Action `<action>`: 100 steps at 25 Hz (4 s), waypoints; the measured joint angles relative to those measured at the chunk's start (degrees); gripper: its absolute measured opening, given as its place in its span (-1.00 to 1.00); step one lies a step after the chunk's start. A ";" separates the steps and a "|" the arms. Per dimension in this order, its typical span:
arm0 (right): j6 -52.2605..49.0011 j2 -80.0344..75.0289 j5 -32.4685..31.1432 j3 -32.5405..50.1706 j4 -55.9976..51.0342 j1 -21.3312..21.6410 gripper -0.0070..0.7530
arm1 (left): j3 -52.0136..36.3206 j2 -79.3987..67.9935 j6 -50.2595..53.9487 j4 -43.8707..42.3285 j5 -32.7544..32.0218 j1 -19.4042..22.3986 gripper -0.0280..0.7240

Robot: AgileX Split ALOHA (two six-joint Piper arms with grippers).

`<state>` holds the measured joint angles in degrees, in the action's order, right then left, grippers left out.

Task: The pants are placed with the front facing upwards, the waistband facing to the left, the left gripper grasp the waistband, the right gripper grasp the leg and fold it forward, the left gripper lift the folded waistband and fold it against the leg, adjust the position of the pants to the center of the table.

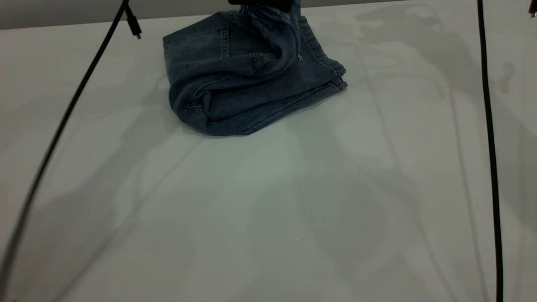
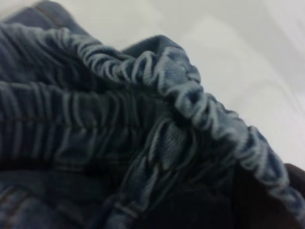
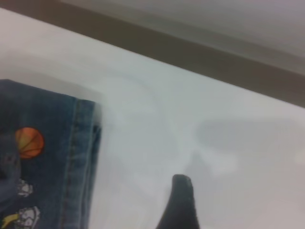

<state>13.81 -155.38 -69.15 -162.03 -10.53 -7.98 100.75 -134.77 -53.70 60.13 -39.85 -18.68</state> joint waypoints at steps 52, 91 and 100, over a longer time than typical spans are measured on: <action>0.16 0.00 -0.71 0.00 -1.30 0.17 0.40 | 19.39 -11.46 37.21 -63.19 -17.05 -4.99 0.57; 0.17 0.19 -0.77 0.00 -1.26 0.17 0.37 | 24.31 -8.47 -2.99 -49.00 -30.42 -4.96 0.57; -1.74 6.76 -0.84 0.12 -1.31 0.17 0.37 | 32.73 -5.18 18.14 -58.95 -30.37 -4.96 0.57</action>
<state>12.07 -148.62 -69.99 -161.91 -11.84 -7.81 133.48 -139.95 -35.57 1.18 -70.22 -23.64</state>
